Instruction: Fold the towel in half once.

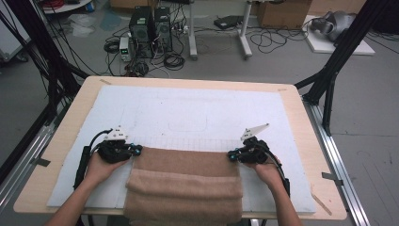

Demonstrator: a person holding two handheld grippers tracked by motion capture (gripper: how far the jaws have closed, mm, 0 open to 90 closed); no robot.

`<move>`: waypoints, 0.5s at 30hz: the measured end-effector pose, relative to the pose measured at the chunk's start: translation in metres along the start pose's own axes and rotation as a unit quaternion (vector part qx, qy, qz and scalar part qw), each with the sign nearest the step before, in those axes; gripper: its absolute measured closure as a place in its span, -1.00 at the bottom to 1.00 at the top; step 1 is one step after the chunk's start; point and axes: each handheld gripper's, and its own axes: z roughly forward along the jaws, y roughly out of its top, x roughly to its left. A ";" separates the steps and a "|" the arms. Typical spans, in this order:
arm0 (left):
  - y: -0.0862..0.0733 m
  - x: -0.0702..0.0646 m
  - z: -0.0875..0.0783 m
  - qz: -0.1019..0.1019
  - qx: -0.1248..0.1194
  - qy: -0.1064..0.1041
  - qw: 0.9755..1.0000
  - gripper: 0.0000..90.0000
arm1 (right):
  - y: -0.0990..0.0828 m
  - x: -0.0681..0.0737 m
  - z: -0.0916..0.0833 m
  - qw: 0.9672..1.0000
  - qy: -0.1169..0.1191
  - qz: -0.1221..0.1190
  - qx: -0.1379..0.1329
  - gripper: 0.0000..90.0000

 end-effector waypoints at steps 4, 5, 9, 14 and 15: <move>0.011 0.010 -0.002 -0.016 -0.009 0.012 1.000 0.91 | 0.021 -0.007 -0.001 1.000 -0.017 -0.011 0.006 0.89; 0.015 0.013 -0.003 -0.015 -0.011 0.018 1.000 0.91 | 0.028 -0.010 -0.002 1.000 -0.022 -0.015 0.009 0.89; 0.034 0.027 -0.008 -0.032 -0.030 0.042 0.998 0.91 | 0.055 -0.017 -0.005 0.998 -0.050 -0.025 0.016 0.89; 0.067 0.043 -0.014 -0.029 -0.044 0.074 0.996 0.91 | 0.084 -0.029 -0.016 0.997 -0.069 -0.025 -0.021 0.89; 0.074 0.046 -0.016 -0.029 -0.044 0.076 0.996 0.91 | 0.090 -0.033 -0.019 0.997 -0.068 -0.022 -0.027 0.89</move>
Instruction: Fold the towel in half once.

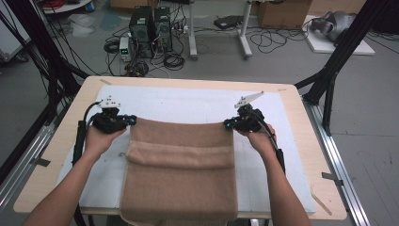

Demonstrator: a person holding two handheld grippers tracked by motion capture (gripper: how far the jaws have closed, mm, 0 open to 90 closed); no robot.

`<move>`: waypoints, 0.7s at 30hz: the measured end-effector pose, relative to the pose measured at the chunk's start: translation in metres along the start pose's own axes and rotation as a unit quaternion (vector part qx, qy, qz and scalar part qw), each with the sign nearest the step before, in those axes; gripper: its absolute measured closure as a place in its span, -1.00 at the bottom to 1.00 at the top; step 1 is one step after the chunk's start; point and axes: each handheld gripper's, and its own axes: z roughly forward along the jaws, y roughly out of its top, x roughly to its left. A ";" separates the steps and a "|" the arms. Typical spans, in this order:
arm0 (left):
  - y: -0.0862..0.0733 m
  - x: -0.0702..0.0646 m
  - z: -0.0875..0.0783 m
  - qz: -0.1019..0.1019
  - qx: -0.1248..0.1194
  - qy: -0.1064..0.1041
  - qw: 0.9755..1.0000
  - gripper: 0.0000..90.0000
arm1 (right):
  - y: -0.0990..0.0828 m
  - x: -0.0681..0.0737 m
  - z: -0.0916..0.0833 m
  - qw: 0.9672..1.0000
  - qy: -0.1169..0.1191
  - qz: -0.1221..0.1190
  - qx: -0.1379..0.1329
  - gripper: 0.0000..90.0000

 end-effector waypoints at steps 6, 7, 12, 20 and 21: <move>0.048 0.011 -0.008 0.019 -0.021 0.026 0.999 0.91 | 0.034 -0.016 -0.018 0.999 -0.024 0.001 -0.026 0.89; 0.056 0.013 -0.010 0.018 -0.028 0.028 0.999 0.91 | 0.039 -0.018 -0.021 0.999 -0.029 -0.002 -0.033 0.89; 0.080 0.018 -0.015 0.025 -0.049 0.045 0.997 0.91 | 0.068 -0.027 -0.037 0.998 -0.047 -0.011 -0.046 0.89; 0.039 0.026 0.002 -0.006 -0.011 0.014 1.000 0.39 | 0.047 -0.036 -0.009 0.998 -0.048 0.035 -0.017 0.41; 0.033 0.026 0.004 -0.009 -0.007 0.009 1.000 0.39 | 0.041 -0.035 -0.007 0.998 -0.045 0.038 -0.017 0.41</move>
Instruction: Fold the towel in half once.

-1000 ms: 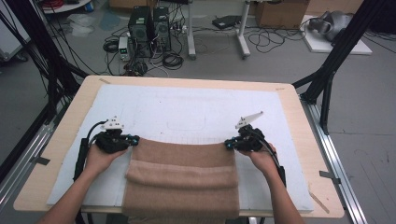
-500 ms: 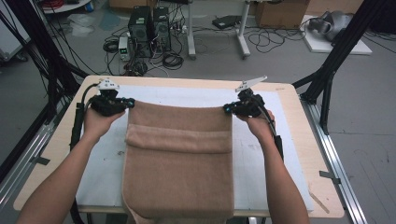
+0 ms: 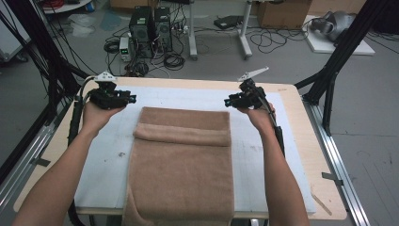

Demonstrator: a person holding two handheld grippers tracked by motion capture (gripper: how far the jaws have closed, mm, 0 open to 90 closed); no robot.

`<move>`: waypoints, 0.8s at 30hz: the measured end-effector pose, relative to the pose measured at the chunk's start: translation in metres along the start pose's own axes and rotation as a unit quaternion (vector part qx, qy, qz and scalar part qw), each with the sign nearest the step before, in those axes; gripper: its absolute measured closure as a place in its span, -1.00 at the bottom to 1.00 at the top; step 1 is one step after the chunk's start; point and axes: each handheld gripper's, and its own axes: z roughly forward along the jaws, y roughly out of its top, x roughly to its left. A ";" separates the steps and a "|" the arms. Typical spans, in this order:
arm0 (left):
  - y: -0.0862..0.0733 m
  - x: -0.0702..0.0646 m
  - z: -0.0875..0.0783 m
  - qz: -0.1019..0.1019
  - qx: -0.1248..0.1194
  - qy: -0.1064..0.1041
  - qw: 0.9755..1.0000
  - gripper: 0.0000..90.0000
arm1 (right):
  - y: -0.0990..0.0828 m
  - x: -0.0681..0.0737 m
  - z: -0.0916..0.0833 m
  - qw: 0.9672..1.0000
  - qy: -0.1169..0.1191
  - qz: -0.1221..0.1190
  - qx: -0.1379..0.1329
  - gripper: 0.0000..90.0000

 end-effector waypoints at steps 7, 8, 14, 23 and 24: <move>-0.030 -0.013 0.014 0.005 0.017 -0.029 0.999 0.28 | -0.025 0.011 0.010 1.000 0.014 0.003 0.000 0.23; -0.032 -0.014 0.016 0.006 0.019 -0.032 0.999 0.27 | -0.027 0.013 0.011 1.000 0.016 0.006 -0.003 0.19; -0.042 -0.023 0.022 0.012 0.028 -0.045 0.998 0.24 | -0.031 0.023 0.015 0.999 0.029 0.000 0.014 0.05; -0.049 -0.036 0.027 0.018 0.030 -0.042 0.999 0.22 | -0.062 0.031 0.021 0.999 0.031 0.014 -0.012 0.01; -0.052 -0.036 0.027 0.014 0.030 -0.038 0.999 0.23 | -0.064 0.032 0.022 0.999 0.033 0.013 -0.013 0.01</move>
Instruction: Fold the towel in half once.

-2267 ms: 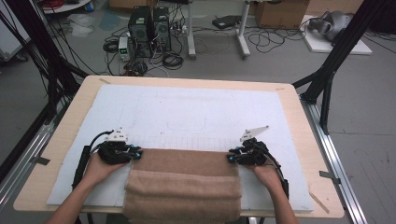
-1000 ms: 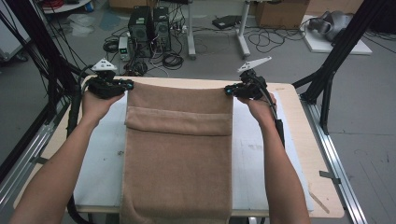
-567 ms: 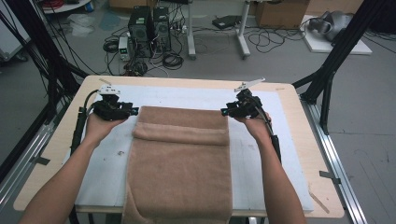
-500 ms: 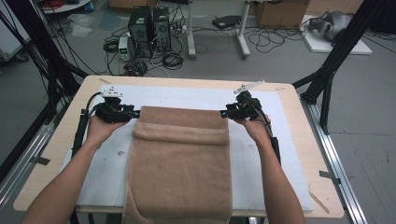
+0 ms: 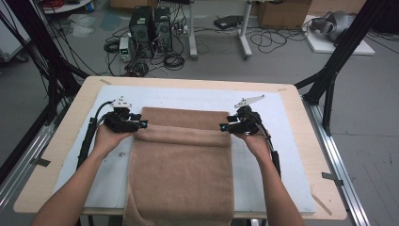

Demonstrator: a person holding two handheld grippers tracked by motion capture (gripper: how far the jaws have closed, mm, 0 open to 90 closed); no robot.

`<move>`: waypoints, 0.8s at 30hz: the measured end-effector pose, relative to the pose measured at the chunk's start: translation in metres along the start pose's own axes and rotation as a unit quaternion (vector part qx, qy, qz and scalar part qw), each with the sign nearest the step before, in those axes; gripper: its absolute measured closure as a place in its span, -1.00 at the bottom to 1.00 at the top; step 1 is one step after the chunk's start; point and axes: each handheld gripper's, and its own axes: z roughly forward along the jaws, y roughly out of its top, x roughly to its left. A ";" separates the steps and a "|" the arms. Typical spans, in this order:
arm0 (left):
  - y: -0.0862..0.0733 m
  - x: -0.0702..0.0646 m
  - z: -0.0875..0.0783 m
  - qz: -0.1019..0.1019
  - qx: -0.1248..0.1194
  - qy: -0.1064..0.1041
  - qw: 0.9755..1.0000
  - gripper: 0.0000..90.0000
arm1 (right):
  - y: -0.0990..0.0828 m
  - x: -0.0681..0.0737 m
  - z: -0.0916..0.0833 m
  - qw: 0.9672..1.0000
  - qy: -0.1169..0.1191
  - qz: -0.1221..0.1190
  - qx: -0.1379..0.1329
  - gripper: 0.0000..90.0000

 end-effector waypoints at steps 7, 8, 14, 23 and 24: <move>-0.017 0.002 0.008 -0.009 0.026 0.004 1.000 0.23 | -0.017 0.002 0.009 1.000 0.003 0.006 0.021 0.03; -0.019 0.002 0.010 -0.011 0.029 0.003 1.000 0.23 | -0.019 0.002 0.011 1.000 0.005 0.009 0.026 0.04; -0.027 0.002 0.016 -0.011 0.049 -0.003 0.999 0.31 | -0.026 0.004 0.019 0.999 0.010 0.003 0.046 0.15; -0.025 -0.004 0.015 0.004 0.050 -0.006 0.999 0.80 | -0.030 0.008 0.021 0.999 0.015 0.003 0.052 0.82; -0.025 -0.004 0.013 0.003 0.045 -0.008 0.999 0.82 | -0.029 0.009 0.021 0.999 0.016 -0.003 0.051 0.85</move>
